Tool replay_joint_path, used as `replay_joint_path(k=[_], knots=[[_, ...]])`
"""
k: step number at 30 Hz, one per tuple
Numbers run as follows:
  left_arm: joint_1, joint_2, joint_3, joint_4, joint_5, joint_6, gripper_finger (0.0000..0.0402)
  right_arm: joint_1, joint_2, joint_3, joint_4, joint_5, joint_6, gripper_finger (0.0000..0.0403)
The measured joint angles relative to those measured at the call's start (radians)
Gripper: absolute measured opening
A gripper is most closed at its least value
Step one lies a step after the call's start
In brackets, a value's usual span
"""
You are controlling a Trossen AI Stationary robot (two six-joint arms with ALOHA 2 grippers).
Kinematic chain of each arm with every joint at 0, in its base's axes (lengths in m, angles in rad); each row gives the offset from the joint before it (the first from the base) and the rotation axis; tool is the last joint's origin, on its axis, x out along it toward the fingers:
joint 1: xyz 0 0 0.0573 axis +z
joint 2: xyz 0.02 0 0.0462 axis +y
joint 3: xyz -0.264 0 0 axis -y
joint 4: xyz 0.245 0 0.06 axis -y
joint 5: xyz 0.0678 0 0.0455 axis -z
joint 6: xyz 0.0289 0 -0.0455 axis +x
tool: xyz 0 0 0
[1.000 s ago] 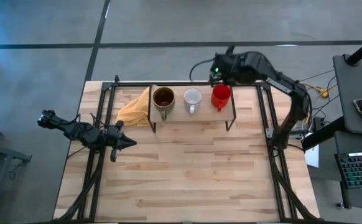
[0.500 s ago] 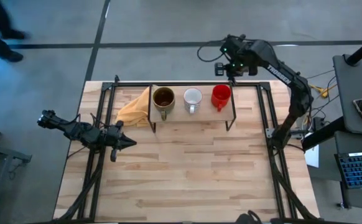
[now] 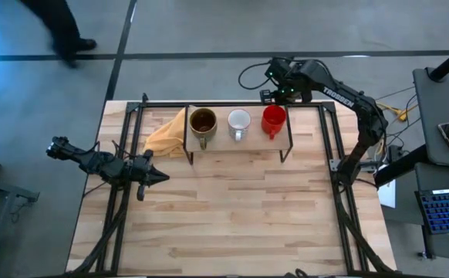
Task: Stack small to large cups/mugs on shelf
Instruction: Return to Home Position
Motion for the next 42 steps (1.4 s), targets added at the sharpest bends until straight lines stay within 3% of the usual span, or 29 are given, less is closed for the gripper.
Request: replay_joint_path(k=[10,18,23,28,30,35,39,42], knots=[[0.000,0.000,0.000,0.000,0.000,0.000,0.0000,0.054,0.000,0.000,-0.014,-0.008,0.033,0.0011],[0.000,0.000,0.000,0.000,0.000,0.000,0.0000,0.080,-0.002,0.000,-0.075,0.057,0.053,0.0011],[0.000,0.000,0.000,0.000,0.000,0.000,0.0000,0.083,-0.023,0.022,-0.059,0.216,0.055,0.0011],[0.000,0.000,0.000,0.000,0.000,0.000,0.0000,0.093,-0.066,0.156,0.038,0.481,-0.060,0.0011],[0.000,0.000,0.000,0.000,0.000,0.000,0.0000,0.099,-0.096,0.229,0.130,0.449,-0.182,0.0011],[0.000,0.000,0.000,0.000,0.000,0.000,0.0000,0.197,-0.193,0.327,0.245,0.168,-0.285,0.0011],[0.000,0.000,0.000,0.000,0.000,0.000,0.0000,0.429,-0.287,0.292,0.254,0.121,-0.303,0.0011],[0.000,0.000,0.000,0.000,0.000,0.000,0.0000,0.651,-0.330,0.211,0.308,0.145,-0.301,0.0011]])
